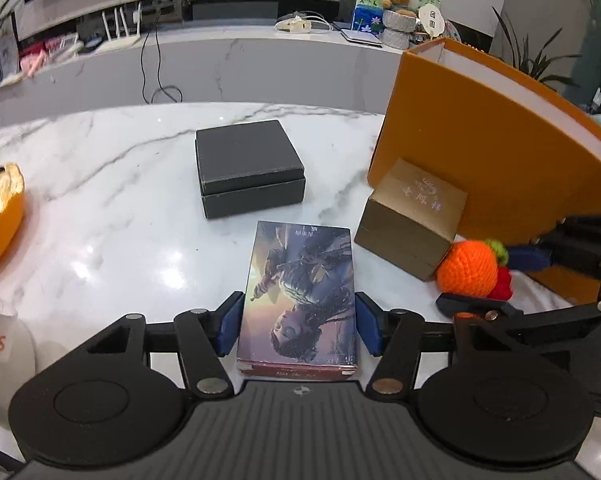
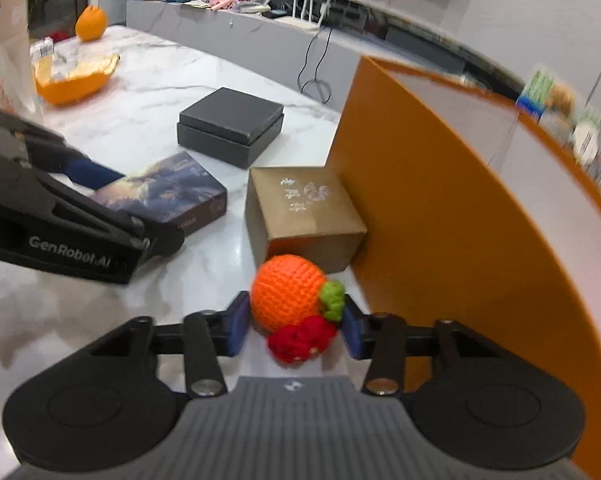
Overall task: Organize objects
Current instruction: 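Grasp the picture book with the left gripper while the right gripper grasps the crocheted orange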
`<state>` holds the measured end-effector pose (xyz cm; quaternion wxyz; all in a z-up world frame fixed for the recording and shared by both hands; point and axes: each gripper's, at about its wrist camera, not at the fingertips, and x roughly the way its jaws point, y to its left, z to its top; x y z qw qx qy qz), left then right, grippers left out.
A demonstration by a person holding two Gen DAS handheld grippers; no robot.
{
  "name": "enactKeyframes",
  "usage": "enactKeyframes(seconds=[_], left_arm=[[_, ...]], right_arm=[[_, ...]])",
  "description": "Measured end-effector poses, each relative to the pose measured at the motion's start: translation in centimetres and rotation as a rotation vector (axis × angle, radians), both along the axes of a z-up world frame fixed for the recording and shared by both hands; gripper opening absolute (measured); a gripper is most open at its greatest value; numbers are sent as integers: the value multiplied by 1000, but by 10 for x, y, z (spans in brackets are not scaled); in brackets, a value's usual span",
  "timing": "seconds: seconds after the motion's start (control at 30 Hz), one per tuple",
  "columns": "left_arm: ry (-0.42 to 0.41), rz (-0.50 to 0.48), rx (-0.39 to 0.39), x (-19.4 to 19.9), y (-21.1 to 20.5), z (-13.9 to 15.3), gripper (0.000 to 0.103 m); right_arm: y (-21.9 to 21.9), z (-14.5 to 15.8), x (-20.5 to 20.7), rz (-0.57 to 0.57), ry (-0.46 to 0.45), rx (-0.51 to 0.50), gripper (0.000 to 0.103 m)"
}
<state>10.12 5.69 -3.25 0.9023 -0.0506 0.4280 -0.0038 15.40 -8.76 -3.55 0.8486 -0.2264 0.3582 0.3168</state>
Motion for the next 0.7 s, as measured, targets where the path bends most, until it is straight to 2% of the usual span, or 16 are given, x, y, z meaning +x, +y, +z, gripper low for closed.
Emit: enactKeyframes(seconds=[0.07,0.2,0.37,0.47,0.63,0.7], left_arm=[[7,-9,-18,-1,3,1,67],[36,-31,-4,-8,2,3,67],[94,-78,-18,-25,3,6,67],[118,-119,21,-38,-2,7,67],[101,-132,37,-41,-2,4,71],[95,-128,45,-38,-3,3,74]], right_arm=[[-2,2,2,-14,43,16,47],[-4,10,2,-22,95,24,47],[-5,16,-3,9,190,-12,47],[-2,13,-11,45,228,-54,47],[3,9,-18,68,222,-67,49],[5,8,-17,59,217,-66,56]])
